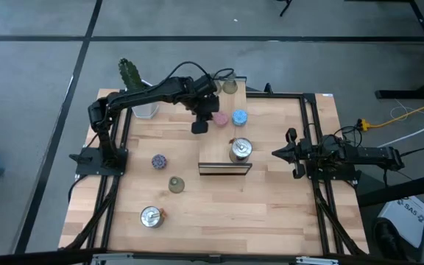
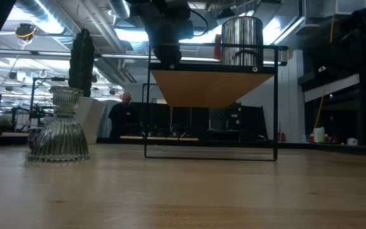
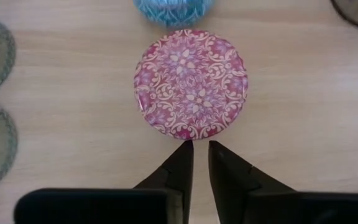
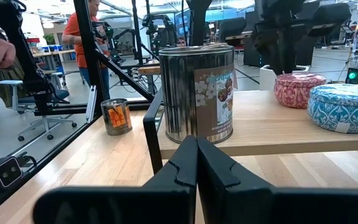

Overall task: Pick & Place candle stick holders
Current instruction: Put the pink scented candle on the shelf

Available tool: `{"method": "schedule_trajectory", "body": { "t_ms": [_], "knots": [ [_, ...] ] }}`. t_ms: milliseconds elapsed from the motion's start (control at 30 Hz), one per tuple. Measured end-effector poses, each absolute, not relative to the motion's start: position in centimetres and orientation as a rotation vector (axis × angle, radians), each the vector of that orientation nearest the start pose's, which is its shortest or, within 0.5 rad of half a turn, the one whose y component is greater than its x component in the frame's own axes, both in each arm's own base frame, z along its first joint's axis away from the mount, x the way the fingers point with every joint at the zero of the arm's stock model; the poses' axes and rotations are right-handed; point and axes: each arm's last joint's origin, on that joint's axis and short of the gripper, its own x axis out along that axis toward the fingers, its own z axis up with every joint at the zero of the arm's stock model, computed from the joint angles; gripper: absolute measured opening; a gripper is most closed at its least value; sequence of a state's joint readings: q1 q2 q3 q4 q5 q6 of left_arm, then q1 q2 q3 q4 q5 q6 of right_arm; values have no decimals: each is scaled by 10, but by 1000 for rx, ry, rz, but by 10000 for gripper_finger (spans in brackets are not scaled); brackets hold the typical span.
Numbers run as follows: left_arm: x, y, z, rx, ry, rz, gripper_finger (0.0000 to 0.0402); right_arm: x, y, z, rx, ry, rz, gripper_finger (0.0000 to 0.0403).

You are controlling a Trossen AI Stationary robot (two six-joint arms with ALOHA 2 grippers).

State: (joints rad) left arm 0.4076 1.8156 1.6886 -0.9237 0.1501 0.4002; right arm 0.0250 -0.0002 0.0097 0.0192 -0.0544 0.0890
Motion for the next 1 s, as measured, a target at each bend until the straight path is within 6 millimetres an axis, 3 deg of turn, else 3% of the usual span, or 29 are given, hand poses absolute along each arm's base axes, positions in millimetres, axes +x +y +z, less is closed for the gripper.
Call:
{"method": "schedule_trajectory", "body": {
  "t_ms": [533, 1000],
  "knots": [
    [358, 150, 308, 68, 968, 58, 4, 97, 4, 169, 88, -26, 80, 5],
    [359, 150, 309, 22, 948, 59, 3, 97, 4, 169, 88, -26, 81, 5]
  ]
}}
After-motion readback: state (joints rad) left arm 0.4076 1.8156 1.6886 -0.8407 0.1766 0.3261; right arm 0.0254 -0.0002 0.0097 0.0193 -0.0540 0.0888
